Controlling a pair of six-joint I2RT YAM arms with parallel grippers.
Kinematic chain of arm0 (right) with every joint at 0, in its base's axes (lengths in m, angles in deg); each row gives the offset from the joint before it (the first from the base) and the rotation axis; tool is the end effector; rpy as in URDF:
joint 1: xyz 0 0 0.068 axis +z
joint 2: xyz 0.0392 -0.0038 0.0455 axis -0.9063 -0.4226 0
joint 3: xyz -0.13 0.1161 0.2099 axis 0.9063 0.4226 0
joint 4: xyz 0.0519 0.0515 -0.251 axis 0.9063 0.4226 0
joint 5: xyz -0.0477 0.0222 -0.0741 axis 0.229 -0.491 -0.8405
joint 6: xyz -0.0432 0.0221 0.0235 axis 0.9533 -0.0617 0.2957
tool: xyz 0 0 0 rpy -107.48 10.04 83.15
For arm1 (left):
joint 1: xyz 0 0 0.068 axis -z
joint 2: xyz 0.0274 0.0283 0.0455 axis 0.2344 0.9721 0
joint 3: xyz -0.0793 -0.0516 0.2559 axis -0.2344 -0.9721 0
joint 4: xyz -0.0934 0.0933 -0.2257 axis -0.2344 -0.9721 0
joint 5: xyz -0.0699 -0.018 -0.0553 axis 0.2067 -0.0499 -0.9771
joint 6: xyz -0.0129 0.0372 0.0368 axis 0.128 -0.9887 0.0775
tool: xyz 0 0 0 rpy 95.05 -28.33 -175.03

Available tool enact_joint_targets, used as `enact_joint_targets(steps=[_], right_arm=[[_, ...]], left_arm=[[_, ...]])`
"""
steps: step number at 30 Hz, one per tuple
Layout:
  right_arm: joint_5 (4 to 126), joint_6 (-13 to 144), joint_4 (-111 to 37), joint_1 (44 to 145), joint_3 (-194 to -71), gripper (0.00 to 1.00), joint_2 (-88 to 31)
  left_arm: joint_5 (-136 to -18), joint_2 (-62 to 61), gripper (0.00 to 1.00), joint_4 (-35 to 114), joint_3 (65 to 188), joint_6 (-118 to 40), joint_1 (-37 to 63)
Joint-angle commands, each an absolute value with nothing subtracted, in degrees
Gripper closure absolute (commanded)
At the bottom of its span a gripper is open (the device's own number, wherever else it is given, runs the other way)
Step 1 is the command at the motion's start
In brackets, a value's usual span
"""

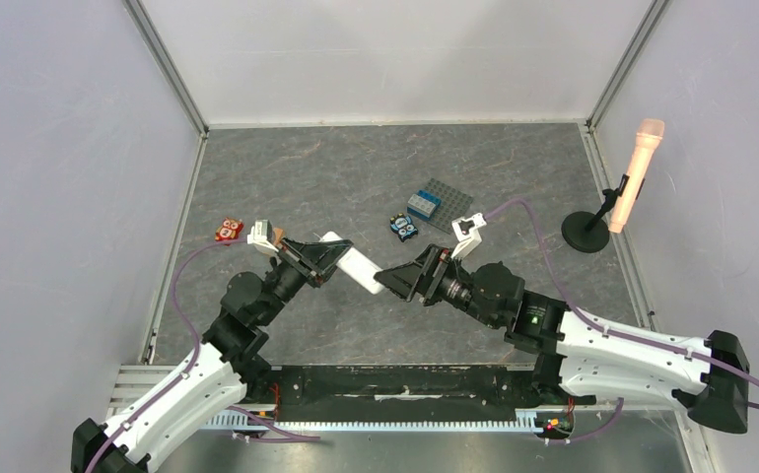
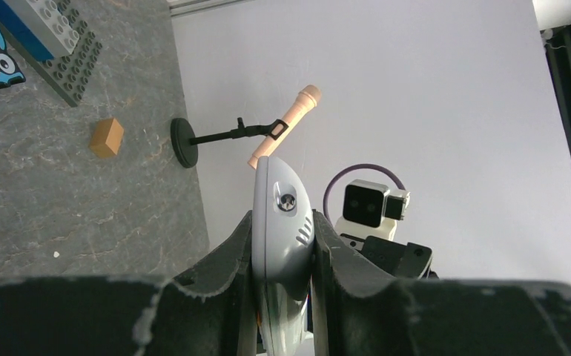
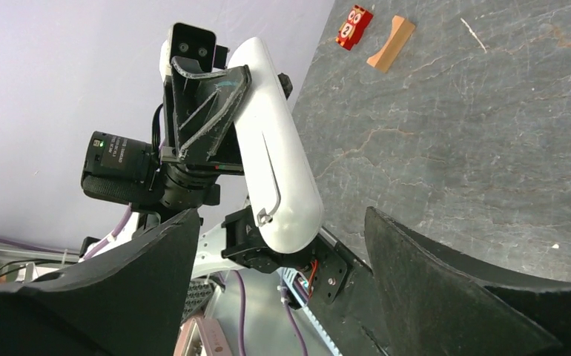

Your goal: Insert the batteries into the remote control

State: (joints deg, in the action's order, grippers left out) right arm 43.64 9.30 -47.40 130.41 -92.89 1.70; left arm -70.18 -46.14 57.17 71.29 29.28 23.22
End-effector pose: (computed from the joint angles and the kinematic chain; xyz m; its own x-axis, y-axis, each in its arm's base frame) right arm 0.0964 0.1913 0.3041 -0.7200 0.5077 -0.4731 -0.3269 0.3532 0.8766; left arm 0.1208 -0.0914 0.2610 -0.5918 -0.7843 -0.1858 0.2083 0.0739 -0.9753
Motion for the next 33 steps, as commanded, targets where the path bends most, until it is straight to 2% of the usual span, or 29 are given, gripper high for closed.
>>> enact_joint_targets(steps=[1,6,13,15,17,18,21,24,28,33], right_arm=[[44.6,6.9,-50.5,130.5,-93.1,0.19,0.1],[44.6,6.4,-50.3,130.4,-93.6,0.34,-2.2],[43.7,5.2,-50.0,130.4,-92.7,0.64,-3.6],[44.0,5.2,-50.0,130.4,-92.7,0.67,-3.7],[44.3,5.2,-49.9,130.4,-92.7,0.64,-3.6],[44.4,5.3,-49.9,130.4,-92.7,0.57,-3.2],[43.7,6.5,-49.7,130.4,-92.6,0.29,-1.5],[43.3,9.2,-49.0,130.3,-92.7,0.14,0.6],[44.6,15.0,-47.9,130.1,-93.4,0.09,2.9],[53.9,27.4,-45.1,128.8,-96.5,0.08,2.2]], left_arm=[[-69.9,-46.9,0.98,62.2,70.2,33.1,23.4],[-70.3,-46.8,0.98,63.3,69.8,34.3,23.4],[-70.7,-47.1,0.98,63.7,69.7,34.9,23.4],[-70.6,-47.3,0.98,63.7,69.5,34.8,23.4],[-70.6,-47.4,0.98,63.6,69.2,34.8,23.4],[-70.5,-47.5,0.98,63.6,68.9,34.7,23.4],[-70.4,-47.9,0.98,63.3,68.3,34.3,23.4],[-70.6,-48.8,0.98,62.8,67.8,33.7,23.4],[-71.2,-50.6,0.98,60.9,67.5,32.8,23.4],[-77.0,-50.2,0.98,60.5,68.3,29.3,23.4]])
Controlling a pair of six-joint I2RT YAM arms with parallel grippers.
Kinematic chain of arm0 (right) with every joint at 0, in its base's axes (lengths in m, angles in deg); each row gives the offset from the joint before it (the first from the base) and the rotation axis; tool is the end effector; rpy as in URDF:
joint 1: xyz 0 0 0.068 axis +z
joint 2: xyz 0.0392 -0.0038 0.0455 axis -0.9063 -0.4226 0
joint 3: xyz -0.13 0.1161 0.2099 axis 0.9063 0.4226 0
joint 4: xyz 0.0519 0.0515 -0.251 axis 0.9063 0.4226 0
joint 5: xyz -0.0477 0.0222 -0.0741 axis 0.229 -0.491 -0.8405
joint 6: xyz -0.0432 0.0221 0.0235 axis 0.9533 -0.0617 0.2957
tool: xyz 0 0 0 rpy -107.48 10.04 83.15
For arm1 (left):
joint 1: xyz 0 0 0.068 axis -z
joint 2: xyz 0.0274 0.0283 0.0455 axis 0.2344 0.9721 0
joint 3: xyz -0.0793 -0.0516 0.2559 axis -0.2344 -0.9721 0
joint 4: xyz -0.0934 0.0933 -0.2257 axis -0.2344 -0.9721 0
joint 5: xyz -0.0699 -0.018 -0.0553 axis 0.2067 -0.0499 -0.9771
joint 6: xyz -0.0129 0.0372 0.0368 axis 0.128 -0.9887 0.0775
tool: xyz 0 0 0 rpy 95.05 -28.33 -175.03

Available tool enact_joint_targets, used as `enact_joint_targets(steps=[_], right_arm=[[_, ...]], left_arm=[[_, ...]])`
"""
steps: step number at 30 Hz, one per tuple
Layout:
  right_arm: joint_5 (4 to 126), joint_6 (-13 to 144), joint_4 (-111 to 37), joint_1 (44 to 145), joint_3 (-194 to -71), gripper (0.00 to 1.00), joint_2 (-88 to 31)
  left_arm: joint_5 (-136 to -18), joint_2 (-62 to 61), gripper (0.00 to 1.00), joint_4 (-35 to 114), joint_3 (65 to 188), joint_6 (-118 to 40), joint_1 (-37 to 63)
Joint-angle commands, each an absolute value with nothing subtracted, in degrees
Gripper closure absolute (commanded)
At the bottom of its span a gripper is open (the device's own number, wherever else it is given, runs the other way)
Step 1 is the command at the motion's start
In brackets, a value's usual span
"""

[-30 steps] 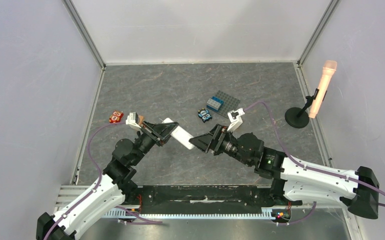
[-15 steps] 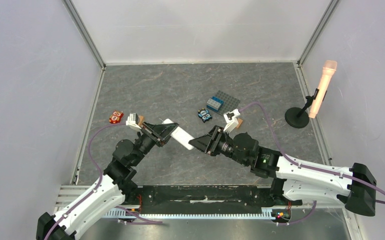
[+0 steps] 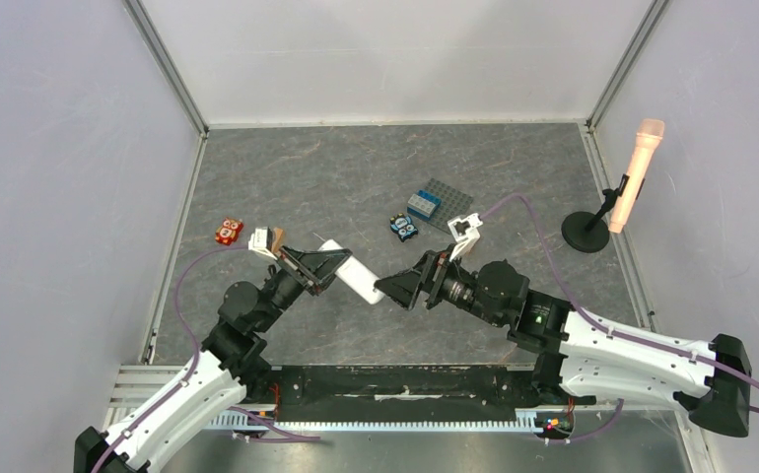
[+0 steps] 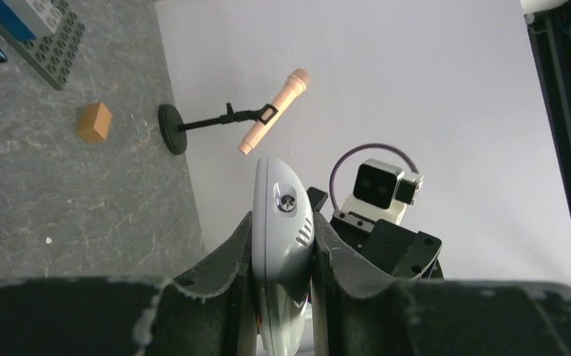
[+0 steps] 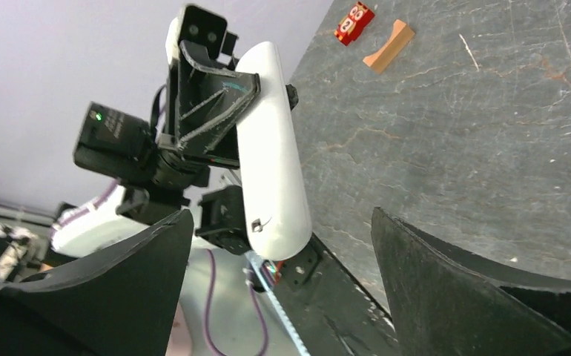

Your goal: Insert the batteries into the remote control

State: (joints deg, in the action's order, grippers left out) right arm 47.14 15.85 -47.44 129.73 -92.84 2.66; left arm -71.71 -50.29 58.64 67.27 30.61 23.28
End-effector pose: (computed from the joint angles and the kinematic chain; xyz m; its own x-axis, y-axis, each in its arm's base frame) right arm 0.0955 0.1885 0.3070 -0.6988 0.4401 -0.5639 -0.4281 0.3743 0.8226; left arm 0.1127 -0.0867 0.2477 -0.6139 -0.7715 -0.1672 0.2197 0.0365 -0.9749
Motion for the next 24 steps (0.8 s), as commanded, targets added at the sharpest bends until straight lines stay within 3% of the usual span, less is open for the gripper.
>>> enact_joint_targets(steps=[1,8,13,24], right_arm=[[56.4,29.6,-43.6,128.5,-97.5,0.07,1.6],[73.1,35.5,-40.1,124.4,-100.7,0.08,-0.4],[81.1,33.7,-40.4,123.4,-100.5,0.18,-2.9],[81.1,25.3,-48.8,122.2,-93.6,0.40,-2.6]], left_arm=[[-78.8,-49.5,0.98,60.1,68.9,28.4,23.4],[-94.4,-43.5,0.98,57.9,73.9,22.1,23.4],[-99.4,-39.6,0.98,59.3,75.8,20.4,23.5],[-107.8,-36.0,0.98,67.7,76.5,19.5,23.4]])
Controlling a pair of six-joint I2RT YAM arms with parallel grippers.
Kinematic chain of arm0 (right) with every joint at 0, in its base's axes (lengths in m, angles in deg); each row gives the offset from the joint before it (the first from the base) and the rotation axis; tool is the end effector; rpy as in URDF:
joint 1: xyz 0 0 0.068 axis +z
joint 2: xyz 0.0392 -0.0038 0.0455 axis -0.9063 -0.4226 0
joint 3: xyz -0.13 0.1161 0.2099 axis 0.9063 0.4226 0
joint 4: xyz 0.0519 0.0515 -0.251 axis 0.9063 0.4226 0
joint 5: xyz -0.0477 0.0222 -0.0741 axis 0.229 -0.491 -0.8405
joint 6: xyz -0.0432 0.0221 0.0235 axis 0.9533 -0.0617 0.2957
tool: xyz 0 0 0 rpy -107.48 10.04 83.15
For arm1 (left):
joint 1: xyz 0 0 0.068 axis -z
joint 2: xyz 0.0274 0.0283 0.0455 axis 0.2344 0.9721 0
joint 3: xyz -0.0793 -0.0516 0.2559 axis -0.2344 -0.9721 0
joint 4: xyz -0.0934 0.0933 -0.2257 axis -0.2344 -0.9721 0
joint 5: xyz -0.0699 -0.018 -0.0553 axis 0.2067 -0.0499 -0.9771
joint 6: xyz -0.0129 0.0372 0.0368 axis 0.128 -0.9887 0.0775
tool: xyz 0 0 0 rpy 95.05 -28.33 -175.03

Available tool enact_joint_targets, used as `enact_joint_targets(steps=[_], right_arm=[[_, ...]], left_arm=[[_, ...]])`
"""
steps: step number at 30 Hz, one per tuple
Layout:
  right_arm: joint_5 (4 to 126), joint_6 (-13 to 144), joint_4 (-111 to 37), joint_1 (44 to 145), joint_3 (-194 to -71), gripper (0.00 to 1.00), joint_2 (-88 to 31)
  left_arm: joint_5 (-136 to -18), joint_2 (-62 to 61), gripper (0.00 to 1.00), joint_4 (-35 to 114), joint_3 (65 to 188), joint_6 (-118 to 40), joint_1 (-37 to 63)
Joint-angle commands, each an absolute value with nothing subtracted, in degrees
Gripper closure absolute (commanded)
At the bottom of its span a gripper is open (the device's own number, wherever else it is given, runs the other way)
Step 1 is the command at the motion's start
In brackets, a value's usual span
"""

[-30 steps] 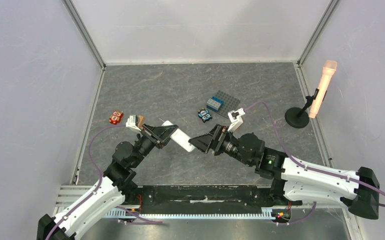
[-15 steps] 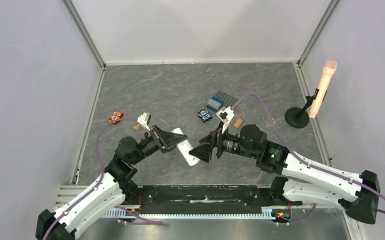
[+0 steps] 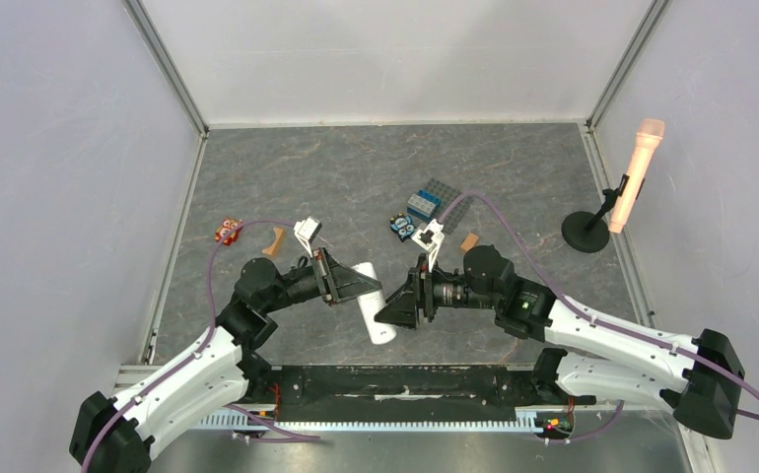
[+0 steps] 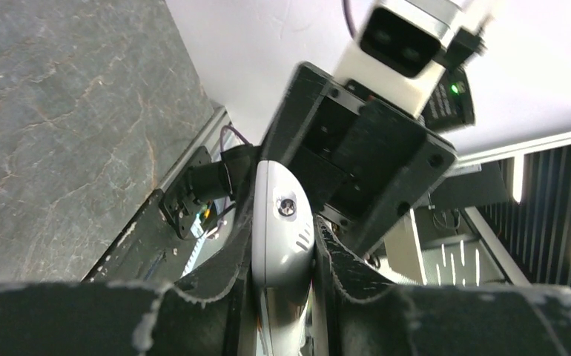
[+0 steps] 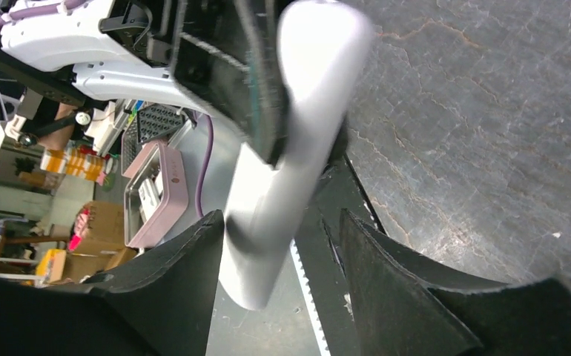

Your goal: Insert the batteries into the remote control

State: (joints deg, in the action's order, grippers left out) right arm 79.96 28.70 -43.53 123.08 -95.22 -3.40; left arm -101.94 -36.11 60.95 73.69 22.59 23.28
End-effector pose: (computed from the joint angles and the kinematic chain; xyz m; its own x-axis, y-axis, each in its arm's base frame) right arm 0.1090 0.2016 0.2938 -0.7552 -0.0156 -0.6553 -0.6395 0.2370 0.7313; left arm 0.1251 -0.1180 0.2579 -0.8850 -0.3340 -0.3245 0.3197 0.0709 -0.9449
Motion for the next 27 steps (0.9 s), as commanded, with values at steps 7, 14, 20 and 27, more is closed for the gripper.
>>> enact_joint_targets(steps=[7,14,20,27], right_arm=[[82.9,21.4,-54.2,121.7,-91.0,0.45,-3.4],[85.6,15.5,-62.9,121.8,-87.3,0.55,-5.7],[85.8,14.7,-64.4,121.8,-86.2,0.70,-6.7],[85.5,14.7,-63.6,121.7,-86.2,0.88,-6.8]], left_arm=[[-110.4,-36.4,0.98,69.5,77.1,18.5,23.5],[-110.8,-35.5,0.98,71.6,76.9,18.8,23.5],[-110.4,-34.9,0.98,71.8,76.6,19.1,23.5],[-108.9,-34.7,0.79,70.3,76.4,18.7,23.5]])
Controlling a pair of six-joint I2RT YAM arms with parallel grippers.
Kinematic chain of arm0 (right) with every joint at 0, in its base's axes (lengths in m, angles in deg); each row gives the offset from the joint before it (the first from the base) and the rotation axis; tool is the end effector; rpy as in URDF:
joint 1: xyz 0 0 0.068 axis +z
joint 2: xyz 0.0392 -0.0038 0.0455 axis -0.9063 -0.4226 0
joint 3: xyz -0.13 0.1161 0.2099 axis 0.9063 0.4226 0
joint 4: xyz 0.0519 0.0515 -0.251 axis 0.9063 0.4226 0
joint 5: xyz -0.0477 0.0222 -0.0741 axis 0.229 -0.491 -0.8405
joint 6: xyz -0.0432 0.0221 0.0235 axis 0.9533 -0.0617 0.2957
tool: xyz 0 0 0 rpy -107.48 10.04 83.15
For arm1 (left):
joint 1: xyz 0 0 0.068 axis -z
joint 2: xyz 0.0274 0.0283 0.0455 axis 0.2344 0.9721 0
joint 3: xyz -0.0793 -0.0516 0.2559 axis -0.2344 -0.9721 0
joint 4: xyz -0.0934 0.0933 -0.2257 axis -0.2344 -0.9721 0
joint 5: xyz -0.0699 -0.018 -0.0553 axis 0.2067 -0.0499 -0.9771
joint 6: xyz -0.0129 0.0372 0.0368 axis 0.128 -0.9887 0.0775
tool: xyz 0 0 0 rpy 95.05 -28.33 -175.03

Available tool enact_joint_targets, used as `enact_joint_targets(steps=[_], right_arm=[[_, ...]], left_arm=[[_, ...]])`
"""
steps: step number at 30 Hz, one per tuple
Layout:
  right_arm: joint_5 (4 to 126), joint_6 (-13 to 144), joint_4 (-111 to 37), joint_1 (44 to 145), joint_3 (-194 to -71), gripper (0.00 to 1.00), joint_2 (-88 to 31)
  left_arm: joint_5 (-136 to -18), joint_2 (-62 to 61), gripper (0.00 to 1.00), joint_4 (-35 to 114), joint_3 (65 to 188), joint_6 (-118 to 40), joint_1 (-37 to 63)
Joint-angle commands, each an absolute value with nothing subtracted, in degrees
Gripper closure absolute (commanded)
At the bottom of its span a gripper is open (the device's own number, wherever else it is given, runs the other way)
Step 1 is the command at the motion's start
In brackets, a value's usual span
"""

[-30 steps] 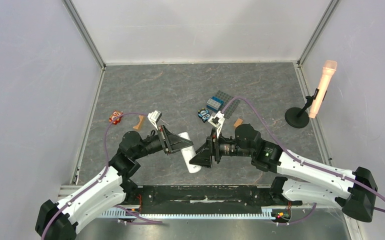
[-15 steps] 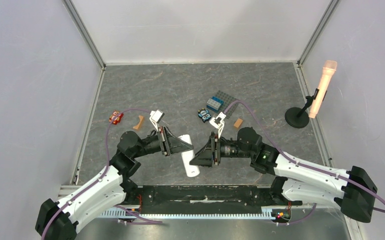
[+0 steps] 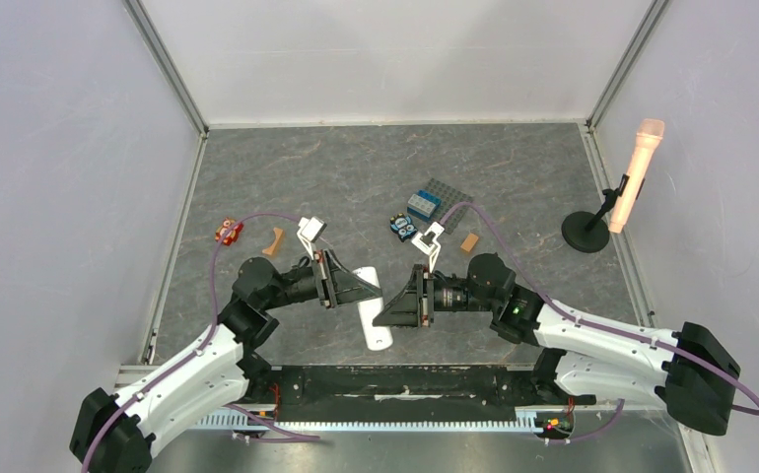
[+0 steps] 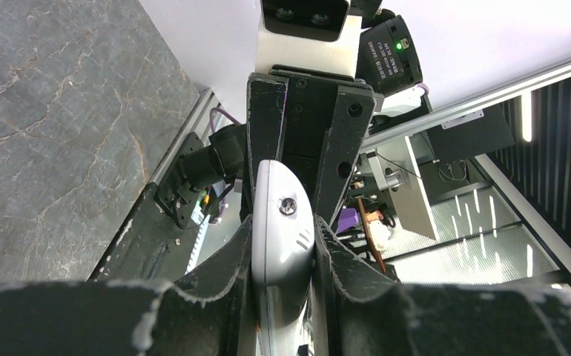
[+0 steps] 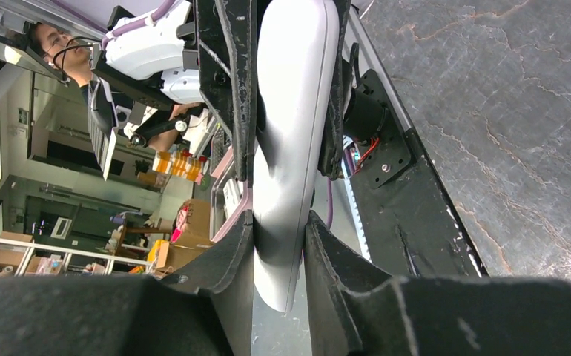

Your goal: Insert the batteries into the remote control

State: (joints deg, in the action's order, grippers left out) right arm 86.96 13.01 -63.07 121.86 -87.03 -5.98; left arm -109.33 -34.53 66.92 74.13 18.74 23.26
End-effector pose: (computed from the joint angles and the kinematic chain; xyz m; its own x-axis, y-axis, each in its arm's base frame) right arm 0.1114 0.2035 0.2698 -0.8718 0.0238 -0.4893 -0.4869 0.0666 0.8709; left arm 0.1234 -0.1212 0.2668 -0.8666 -0.2345 -0.4404 0.4524 0.0030 -0.8918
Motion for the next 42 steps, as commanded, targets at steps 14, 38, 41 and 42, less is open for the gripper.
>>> enact_joint_targets(steps=[14,38,41,42], right_arm=[[69.1,30.8,-35.7,118.0,-90.6,0.96,-2.1],[5.4,46.1,0.6,117.6,-104.6,1.00,-31.6],[3.7,45.7,0.2,117.7,-103.9,1.00,-33.8],[3.7,45.5,-0.1,117.7,-103.7,1.00,-34.6]], left_arm=[[-89.6,-41.2,0.27,28.5,83.8,5.5,23.4],[-75.7,-37.7,0.22,2.4,96.9,-0.4,23.4],[-75.5,-37.8,0.22,2.7,96.3,-0.1,23.5],[-75.5,-37.8,0.22,2.9,96.2,-0.1,23.4]])
